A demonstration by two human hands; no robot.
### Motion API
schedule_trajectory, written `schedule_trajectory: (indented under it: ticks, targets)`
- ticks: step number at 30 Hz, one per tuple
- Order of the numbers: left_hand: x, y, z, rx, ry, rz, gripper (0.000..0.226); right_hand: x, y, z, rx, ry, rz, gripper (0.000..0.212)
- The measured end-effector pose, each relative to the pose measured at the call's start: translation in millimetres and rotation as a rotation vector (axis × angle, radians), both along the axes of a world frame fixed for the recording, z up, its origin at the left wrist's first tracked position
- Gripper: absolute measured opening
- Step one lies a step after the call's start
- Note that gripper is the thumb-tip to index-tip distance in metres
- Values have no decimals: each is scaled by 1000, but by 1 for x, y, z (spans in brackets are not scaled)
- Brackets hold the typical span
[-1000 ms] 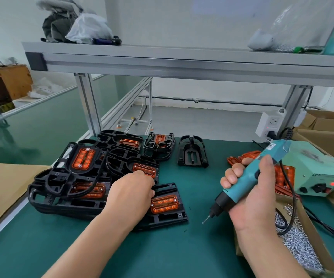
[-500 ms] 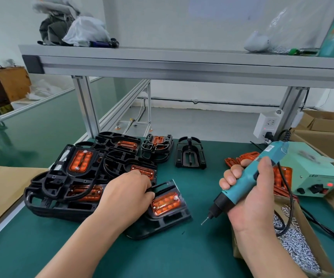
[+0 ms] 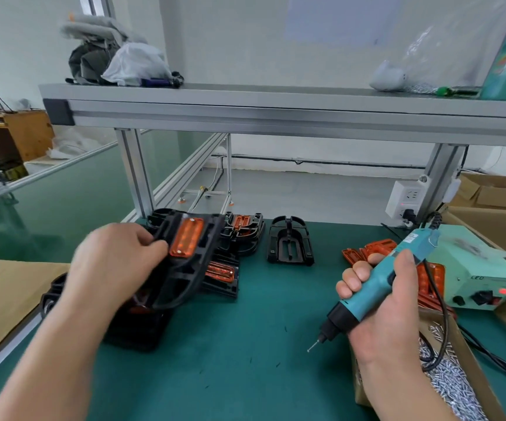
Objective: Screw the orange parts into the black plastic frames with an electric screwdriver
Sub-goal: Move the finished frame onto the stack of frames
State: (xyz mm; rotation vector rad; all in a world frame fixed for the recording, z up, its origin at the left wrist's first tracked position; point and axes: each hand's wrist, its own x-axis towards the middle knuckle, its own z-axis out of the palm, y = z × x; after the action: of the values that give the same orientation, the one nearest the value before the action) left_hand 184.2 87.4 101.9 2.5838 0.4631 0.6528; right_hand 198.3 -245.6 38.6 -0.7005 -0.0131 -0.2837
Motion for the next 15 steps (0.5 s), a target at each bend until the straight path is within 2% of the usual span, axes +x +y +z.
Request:
schedule_trajectory:
  ticks: [7,15]
  targets:
    - [-2,68,4,1,78,285,29,-3,3,-1,-27,3,23,38]
    - [3,63,1,20,130,366,33,-4,5,0,-44,3,30,38]
